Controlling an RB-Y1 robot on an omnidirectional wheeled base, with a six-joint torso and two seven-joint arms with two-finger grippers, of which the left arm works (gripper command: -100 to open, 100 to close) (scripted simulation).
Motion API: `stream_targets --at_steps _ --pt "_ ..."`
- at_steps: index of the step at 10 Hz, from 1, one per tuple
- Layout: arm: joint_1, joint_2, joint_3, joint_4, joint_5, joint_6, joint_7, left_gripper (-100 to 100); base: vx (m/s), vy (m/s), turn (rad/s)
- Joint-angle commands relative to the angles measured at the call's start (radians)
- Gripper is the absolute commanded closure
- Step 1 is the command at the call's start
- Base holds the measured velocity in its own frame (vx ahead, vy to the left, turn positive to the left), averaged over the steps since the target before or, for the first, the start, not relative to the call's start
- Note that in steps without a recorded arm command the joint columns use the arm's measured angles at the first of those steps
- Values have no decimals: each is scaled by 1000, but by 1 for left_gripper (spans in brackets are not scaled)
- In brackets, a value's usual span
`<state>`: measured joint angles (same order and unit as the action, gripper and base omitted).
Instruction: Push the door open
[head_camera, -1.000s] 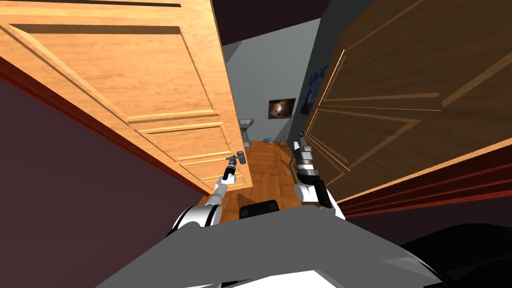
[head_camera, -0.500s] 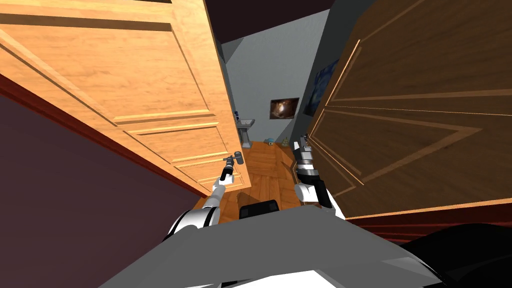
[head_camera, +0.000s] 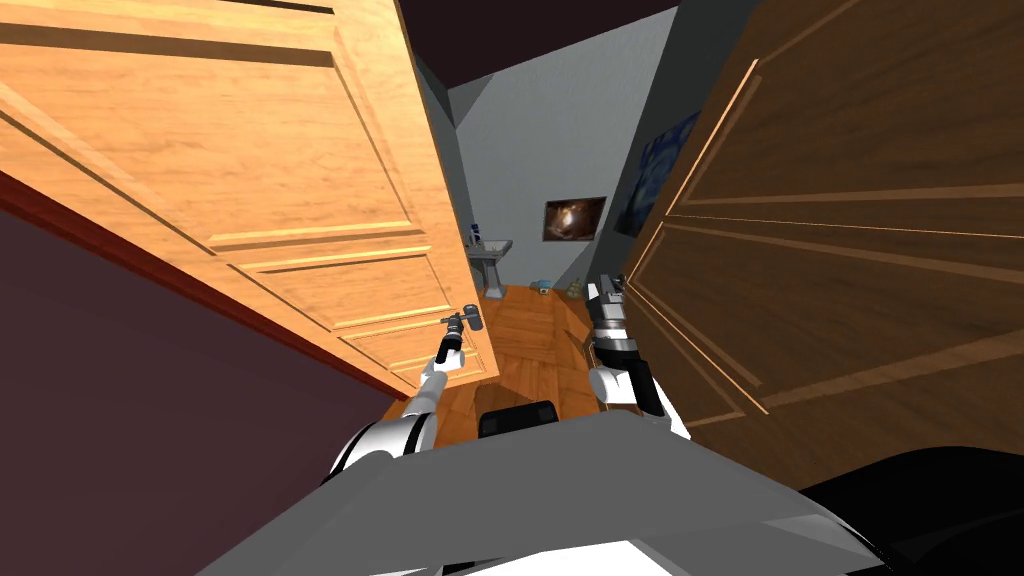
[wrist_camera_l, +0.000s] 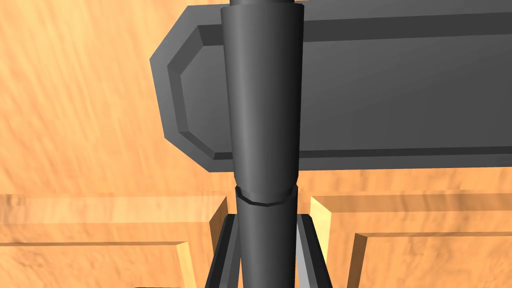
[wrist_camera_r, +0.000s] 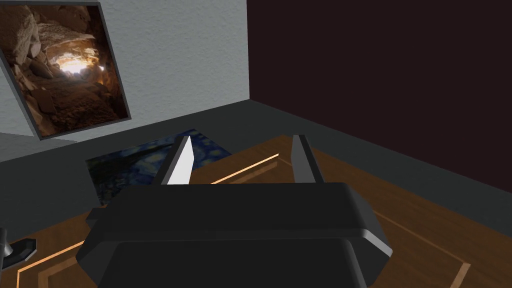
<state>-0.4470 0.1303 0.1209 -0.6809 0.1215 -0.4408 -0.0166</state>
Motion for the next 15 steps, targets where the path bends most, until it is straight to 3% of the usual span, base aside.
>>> stream_targets --at_steps 1,5,15 --pt "-13 5 20 12 6 -8 -10 100 154 -133 74" --pt "-2 9 41 8 12 -6 -15 100 131 -84 54" --pt "8 43 109 15 35 -9 -34 100 136 -45 40"
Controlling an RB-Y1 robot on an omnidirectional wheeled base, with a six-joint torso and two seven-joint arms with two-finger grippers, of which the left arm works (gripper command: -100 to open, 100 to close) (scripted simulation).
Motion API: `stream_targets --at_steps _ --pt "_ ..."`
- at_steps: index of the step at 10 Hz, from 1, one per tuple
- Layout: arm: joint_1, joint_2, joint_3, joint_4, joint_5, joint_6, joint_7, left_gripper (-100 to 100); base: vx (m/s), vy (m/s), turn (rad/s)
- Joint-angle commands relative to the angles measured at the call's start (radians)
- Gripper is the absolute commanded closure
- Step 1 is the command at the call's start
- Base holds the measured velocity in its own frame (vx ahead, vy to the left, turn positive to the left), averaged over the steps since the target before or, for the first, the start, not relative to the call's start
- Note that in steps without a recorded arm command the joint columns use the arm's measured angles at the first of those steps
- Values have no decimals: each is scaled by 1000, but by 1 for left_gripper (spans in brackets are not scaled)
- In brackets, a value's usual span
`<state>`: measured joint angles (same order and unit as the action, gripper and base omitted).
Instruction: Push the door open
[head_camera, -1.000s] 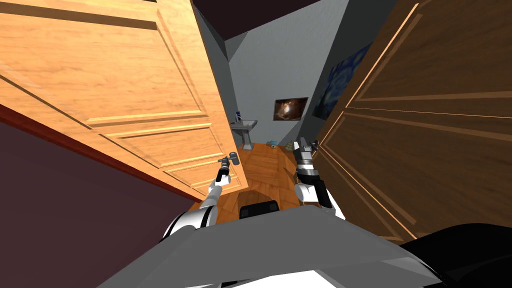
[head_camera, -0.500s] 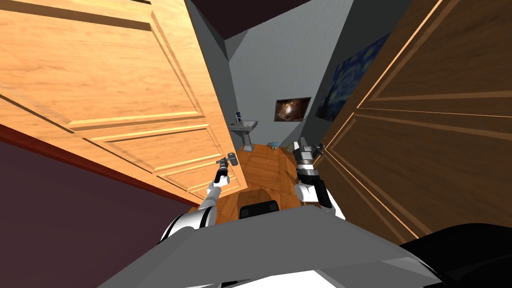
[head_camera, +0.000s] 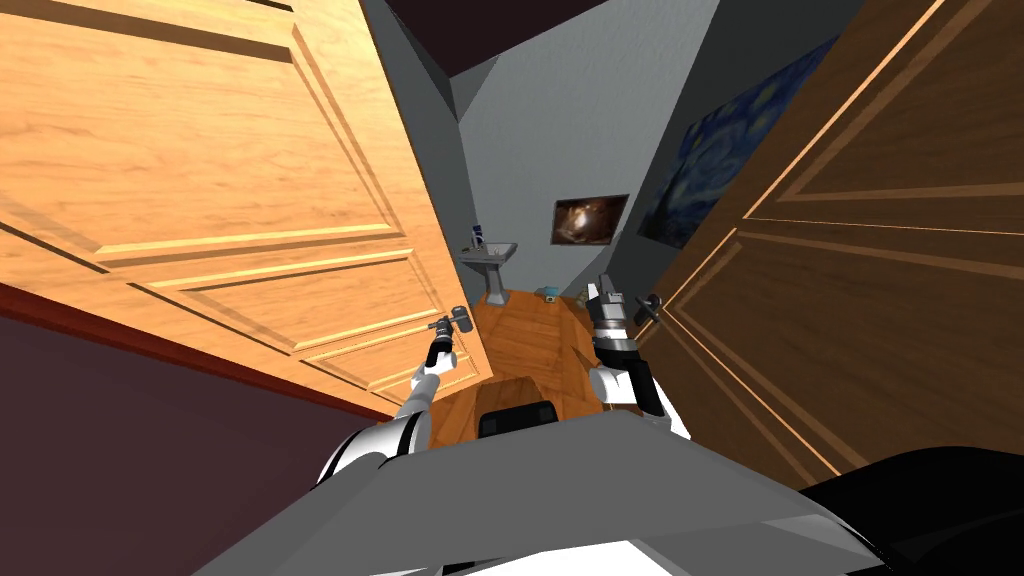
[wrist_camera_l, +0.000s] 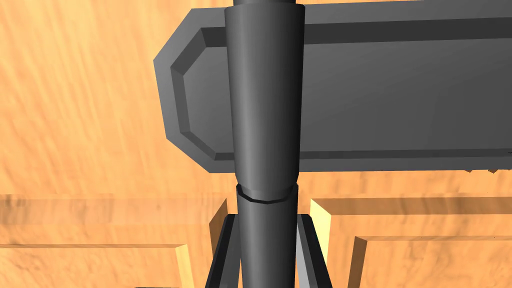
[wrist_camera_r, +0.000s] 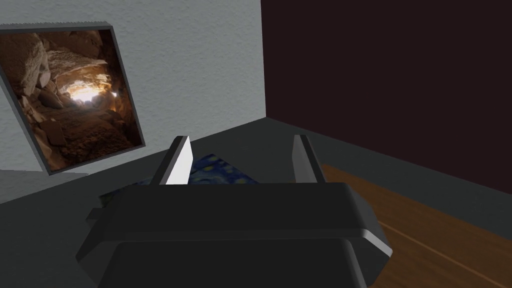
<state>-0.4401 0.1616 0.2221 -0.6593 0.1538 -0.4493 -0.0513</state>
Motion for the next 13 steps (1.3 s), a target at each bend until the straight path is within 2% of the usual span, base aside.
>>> stream_targets --at_steps 1,5,6,13 --pt "2 17 18 -5 6 -2 -2 100 163 -56 59" --pt "9 37 59 2 19 -5 -14 100 204 -86 63" --pt "9 37 59 2 19 -5 -14 100 138 -25 33" --pt "21 74 137 14 45 -11 -36 100 184 -83 71"
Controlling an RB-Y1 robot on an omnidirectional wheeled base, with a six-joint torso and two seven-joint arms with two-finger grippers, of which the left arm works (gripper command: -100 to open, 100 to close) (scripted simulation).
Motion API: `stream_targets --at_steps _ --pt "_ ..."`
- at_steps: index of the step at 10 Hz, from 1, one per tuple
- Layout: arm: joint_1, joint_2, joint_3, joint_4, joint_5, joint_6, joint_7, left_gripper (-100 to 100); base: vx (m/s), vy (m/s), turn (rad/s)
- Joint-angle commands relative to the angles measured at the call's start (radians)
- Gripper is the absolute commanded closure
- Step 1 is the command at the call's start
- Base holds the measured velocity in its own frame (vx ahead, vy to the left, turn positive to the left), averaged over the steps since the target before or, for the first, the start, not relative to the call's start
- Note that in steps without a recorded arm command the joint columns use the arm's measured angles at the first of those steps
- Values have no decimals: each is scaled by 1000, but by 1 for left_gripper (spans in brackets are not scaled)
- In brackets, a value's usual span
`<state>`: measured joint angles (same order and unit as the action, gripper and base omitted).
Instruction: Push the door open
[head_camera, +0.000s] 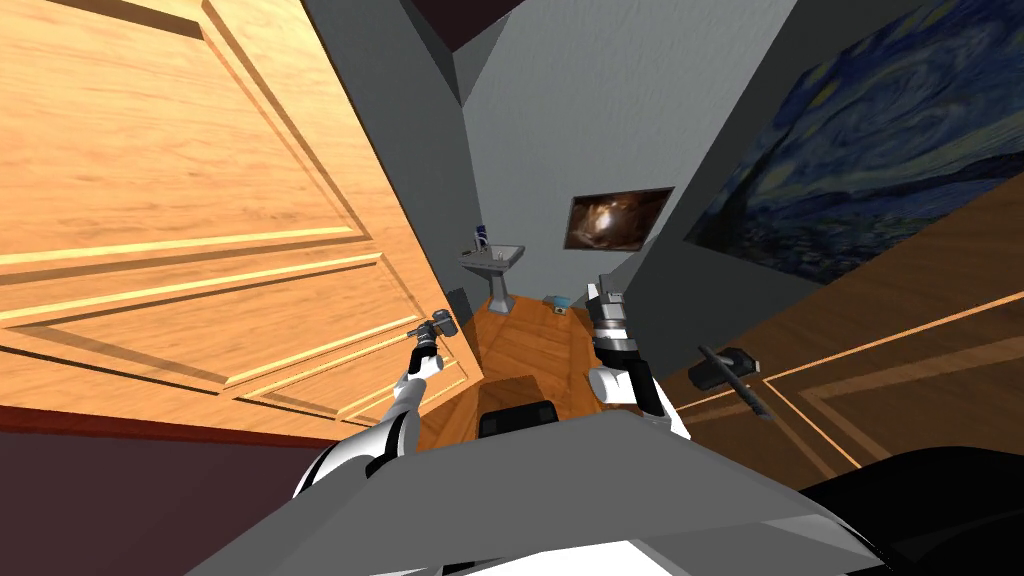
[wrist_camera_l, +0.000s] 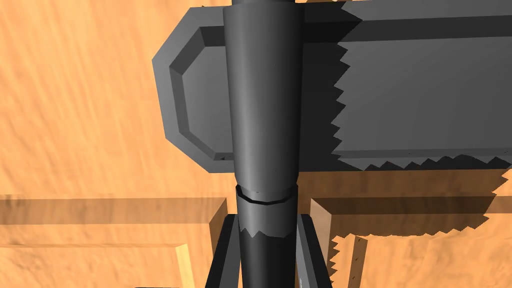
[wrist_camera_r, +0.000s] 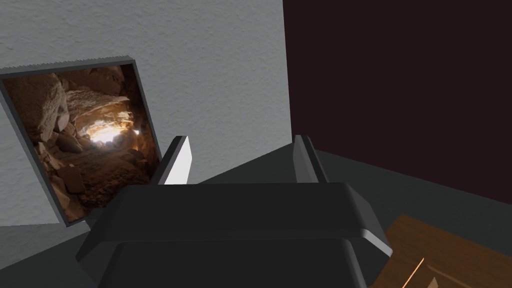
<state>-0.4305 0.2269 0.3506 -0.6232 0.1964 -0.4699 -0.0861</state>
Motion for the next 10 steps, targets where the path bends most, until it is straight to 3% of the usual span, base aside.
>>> stream_targets --at_steps 1,8,9,10 --pt "12 13 17 -20 6 9 -3 100 198 -81 65" --pt "21 42 77 -11 25 4 -20 100 184 -79 65" --pt "28 41 73 -11 24 5 -17 100 67 -27 51" --pt "32 50 94 -11 31 4 -25 100 150 -27 49"
